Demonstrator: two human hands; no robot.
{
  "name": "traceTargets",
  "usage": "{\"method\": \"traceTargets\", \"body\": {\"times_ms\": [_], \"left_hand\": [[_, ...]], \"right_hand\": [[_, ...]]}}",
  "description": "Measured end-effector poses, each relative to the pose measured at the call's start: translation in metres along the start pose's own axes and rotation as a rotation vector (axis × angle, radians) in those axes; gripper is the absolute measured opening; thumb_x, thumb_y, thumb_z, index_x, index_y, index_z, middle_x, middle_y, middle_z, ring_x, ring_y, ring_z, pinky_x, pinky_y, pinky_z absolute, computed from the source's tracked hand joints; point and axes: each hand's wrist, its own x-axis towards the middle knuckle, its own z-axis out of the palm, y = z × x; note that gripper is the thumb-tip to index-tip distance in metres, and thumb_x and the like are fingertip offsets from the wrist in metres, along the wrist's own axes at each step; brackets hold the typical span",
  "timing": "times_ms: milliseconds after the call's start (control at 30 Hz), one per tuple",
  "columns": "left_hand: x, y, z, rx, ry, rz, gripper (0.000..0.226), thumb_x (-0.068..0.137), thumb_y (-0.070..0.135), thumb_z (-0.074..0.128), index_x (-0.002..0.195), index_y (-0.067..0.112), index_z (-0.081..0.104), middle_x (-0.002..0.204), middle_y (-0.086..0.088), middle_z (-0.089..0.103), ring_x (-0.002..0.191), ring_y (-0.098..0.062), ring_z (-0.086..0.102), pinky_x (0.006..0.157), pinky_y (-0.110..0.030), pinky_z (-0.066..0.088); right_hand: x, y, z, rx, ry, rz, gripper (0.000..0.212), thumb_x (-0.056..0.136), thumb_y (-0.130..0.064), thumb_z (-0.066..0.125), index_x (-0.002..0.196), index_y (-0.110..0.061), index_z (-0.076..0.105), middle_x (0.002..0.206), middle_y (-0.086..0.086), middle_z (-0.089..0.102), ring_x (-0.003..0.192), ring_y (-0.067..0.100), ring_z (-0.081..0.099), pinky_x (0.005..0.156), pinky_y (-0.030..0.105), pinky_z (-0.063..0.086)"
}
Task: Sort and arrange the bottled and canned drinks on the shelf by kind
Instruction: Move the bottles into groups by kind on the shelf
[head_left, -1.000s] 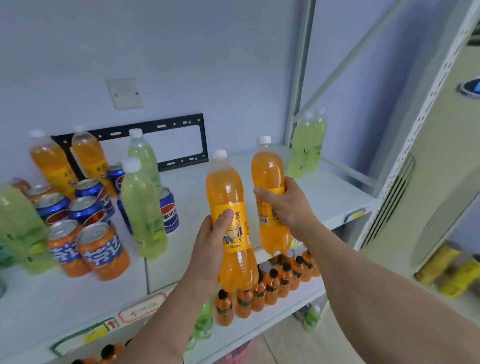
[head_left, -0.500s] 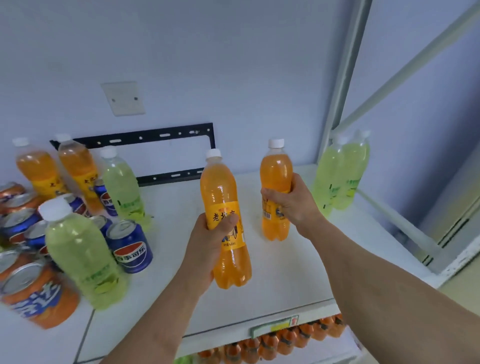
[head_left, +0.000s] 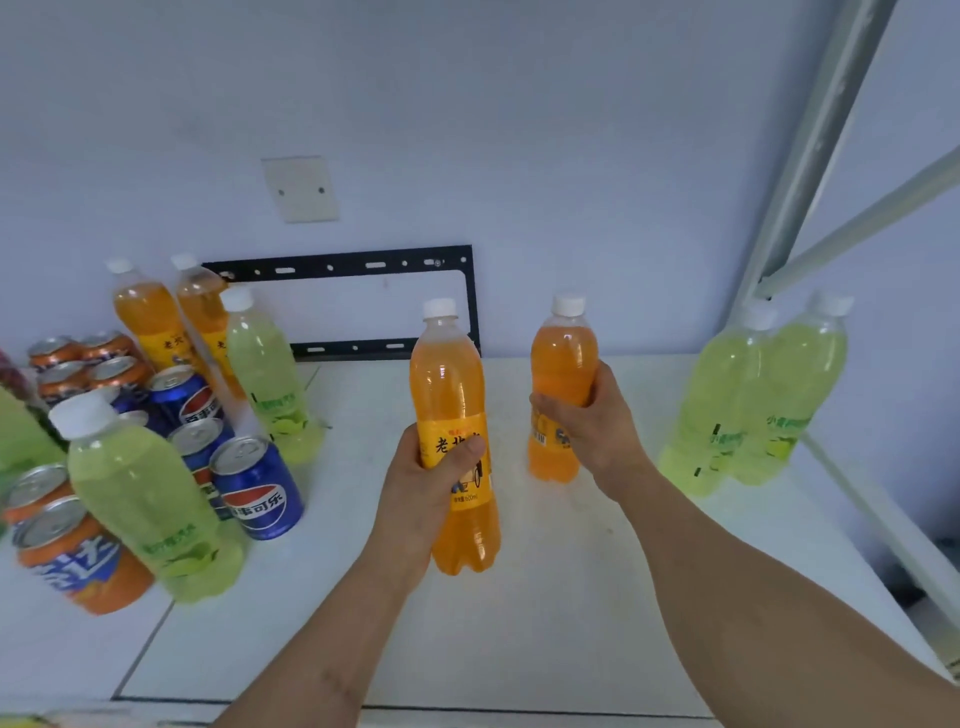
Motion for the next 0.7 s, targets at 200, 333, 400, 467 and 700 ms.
{"method": "traceTargets", "body": {"times_ms": [200, 333, 400, 467, 700], "left_hand": [[0.018, -0.006, 0.006, 0.054, -0.001, 0.025, 0.051, 0.074, 0.045, 0.081, 0.119, 0.034, 0.059, 0.109, 0.004, 0.071, 0.1, -0.02, 0.069, 0.093, -0.05, 0.054], [0.028, -0.002, 0.009, 0.099, -0.016, 0.049, 0.058, 0.073, 0.04, 0.083, 0.124, 0.035, 0.055, 0.119, 0.007, 0.066, 0.106, -0.017, 0.064, 0.088, -0.037, 0.052], [0.033, 0.002, 0.011, 0.124, -0.044, 0.067, 0.054, 0.075, 0.038, 0.082, 0.121, 0.035, 0.055, 0.118, 0.008, 0.065, 0.105, -0.016, 0.063, 0.085, -0.034, 0.05], [0.041, 0.005, 0.013, 0.164, -0.067, 0.077, 0.048, 0.078, 0.038, 0.08, 0.118, 0.037, 0.054, 0.112, 0.012, 0.064, 0.102, -0.013, 0.062, 0.083, -0.031, 0.048], [0.066, 0.001, 0.024, 0.264, -0.129, 0.106, 0.066, 0.077, 0.04, 0.081, 0.135, 0.031, 0.052, 0.122, 0.008, 0.062, 0.11, -0.016, 0.06, 0.09, -0.036, 0.05]], "right_hand": [[0.001, 0.003, -0.001, -0.023, -0.031, -0.012, 0.077, 0.073, -0.037, 0.083, 0.137, -0.028, 0.041, 0.117, -0.003, 0.061, 0.103, 0.019, 0.062, 0.086, 0.044, 0.056], [-0.016, 0.018, -0.009, -0.2, -0.067, 0.051, 0.086, 0.073, -0.037, 0.084, 0.144, -0.026, 0.036, 0.133, -0.002, 0.057, 0.116, 0.018, 0.057, 0.098, 0.042, 0.05], [-0.027, 0.024, -0.015, -0.32, -0.094, 0.168, 0.101, 0.073, -0.038, 0.084, 0.152, -0.022, 0.022, 0.151, 0.001, 0.039, 0.132, 0.021, 0.045, 0.104, 0.04, 0.043], [-0.04, 0.027, -0.019, -0.571, -0.102, 0.263, 0.102, 0.076, -0.045, 0.079, 0.154, -0.019, 0.018, 0.155, 0.003, 0.03, 0.138, 0.024, 0.037, 0.107, 0.04, 0.04], [-0.085, 0.026, -0.02, -1.493, -0.238, -0.111, 0.029, 0.098, -0.027, 0.038, 0.118, -0.015, 0.056, 0.117, 0.006, 0.055, 0.108, 0.026, 0.052, 0.085, 0.034, 0.04]]}}
